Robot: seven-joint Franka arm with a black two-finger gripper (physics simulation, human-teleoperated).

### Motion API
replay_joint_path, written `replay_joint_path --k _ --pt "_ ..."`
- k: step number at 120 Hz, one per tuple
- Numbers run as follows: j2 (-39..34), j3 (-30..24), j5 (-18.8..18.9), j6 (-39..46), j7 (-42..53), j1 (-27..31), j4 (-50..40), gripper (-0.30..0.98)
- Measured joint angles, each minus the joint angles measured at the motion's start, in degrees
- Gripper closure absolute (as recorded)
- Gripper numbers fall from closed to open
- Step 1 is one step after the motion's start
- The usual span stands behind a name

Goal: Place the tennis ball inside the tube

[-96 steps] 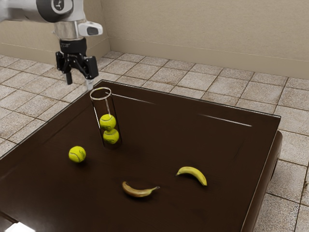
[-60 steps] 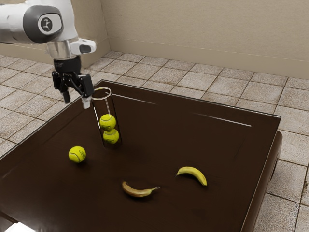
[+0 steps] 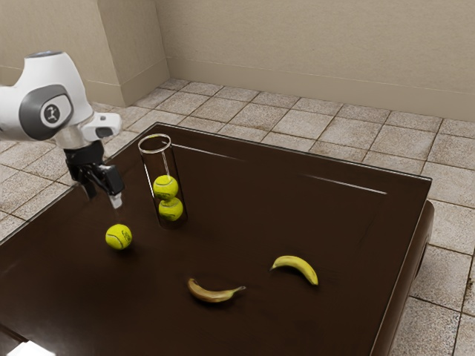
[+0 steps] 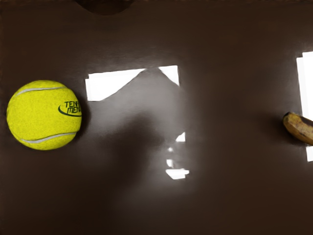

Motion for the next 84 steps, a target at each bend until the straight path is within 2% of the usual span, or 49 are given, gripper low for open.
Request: replay_joint_path --k 84 --pt "1.1 0.8 0.2 3.5 7.5 -0.3 0.5 0.02"
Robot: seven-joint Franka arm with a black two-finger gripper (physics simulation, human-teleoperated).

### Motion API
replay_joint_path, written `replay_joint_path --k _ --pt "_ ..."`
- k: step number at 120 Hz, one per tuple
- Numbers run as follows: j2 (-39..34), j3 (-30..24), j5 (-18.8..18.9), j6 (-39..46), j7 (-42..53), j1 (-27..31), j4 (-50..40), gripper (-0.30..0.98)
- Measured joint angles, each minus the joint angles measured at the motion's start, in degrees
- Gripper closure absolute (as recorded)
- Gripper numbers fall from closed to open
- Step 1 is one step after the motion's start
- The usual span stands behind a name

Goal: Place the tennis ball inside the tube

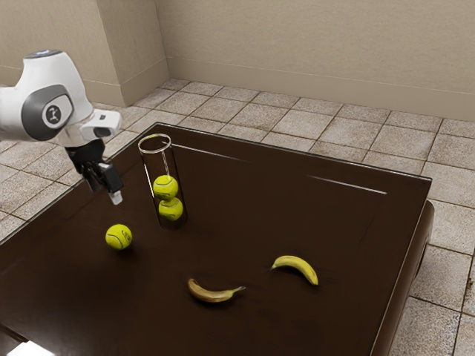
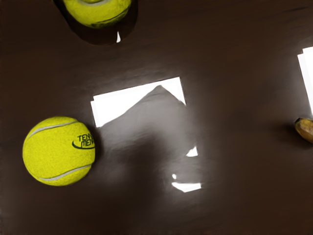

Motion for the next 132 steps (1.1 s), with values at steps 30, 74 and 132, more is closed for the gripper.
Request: replay_joint_path --k 30,74,132 --pt "0.0 1.5 0.0 0.0 1.3 -0.1 0.1 0.02" --pt "-0.2 1.4 -0.2 -1.5 2.8 -0.3 2.1 0.02" --pt "19.6 -2.5 -5.5 7.1 3.4 10.4 2.2 0.02"
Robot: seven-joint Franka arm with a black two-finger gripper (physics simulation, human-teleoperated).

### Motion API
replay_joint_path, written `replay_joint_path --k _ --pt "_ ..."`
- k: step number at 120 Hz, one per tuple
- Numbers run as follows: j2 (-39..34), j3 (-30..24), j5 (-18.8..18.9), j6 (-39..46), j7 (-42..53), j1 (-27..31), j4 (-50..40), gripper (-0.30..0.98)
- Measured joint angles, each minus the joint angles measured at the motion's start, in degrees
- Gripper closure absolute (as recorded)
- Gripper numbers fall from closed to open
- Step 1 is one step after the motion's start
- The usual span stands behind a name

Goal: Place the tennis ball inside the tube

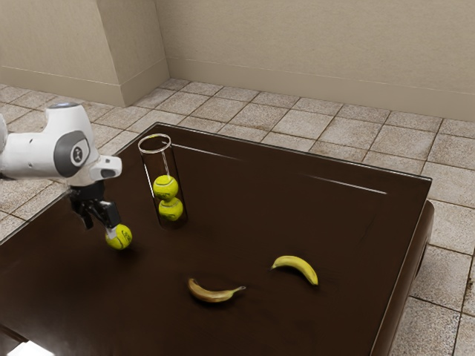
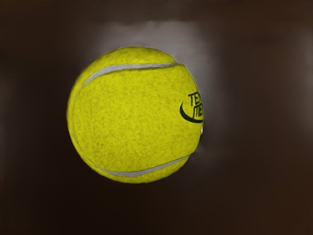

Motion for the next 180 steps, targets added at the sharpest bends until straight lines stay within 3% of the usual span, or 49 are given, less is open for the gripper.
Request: replay_joint_path --k 25,56,93,114,136,154,167,180 --pt "8.4 -1.3 -5.2 1.9 1.3 1.0 5.7 0.02" --pt "13.0 -1.4 -9.1 3.7 3.1 1.2 6.2 0.02" --pt "12.5 -1.3 -9.9 4.6 4.6 1.2 6.6 0.23" --pt "10.0 -1.3 -9.3 4.3 4.7 0.7 6.5 0.4" --pt "-1.9 -1.2 -4.5 -1.0 3.9 0.7 6.9 0.51" --pt "-3.2 -2.0 -0.8 -9.7 2.9 0.7 21.8 0.55" --pt "0.7 -3.4 0.1 -15.0 2.3 -0.5 33.3 0.55" --pt "4.7 -4.0 0.1 -18.2 1.8 -1.9 38.5 0.55"
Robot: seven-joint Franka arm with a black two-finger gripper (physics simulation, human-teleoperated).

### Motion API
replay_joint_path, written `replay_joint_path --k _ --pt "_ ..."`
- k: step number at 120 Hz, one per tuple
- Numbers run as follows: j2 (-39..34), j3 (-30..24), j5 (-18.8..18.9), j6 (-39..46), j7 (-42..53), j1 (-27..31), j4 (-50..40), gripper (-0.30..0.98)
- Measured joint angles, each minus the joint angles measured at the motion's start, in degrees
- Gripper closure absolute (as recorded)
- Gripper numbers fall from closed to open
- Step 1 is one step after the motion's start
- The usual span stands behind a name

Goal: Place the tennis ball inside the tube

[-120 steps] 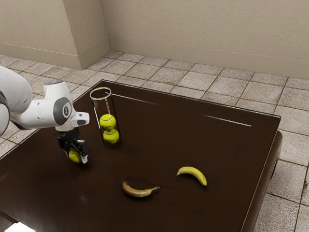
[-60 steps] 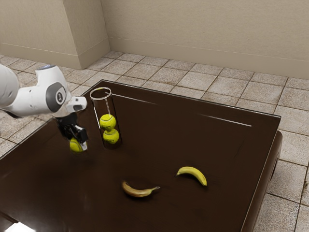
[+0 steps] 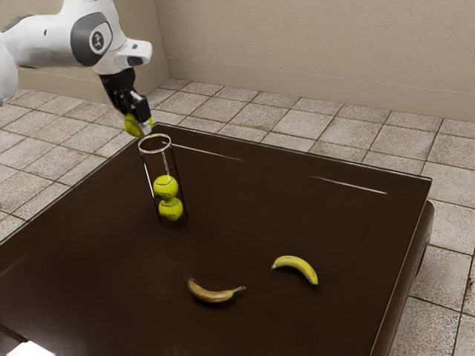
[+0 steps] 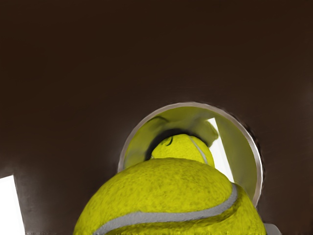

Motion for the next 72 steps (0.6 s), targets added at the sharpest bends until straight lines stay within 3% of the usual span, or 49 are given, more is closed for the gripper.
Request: replay_joint_path --k 40,72 --pt "5.6 -0.9 -0.5 -3.7 -1.4 -0.3 5.5 0.56" --pt "5.8 -0.7 -1.6 -5.0 -1.9 -0.3 6.0 0.28"
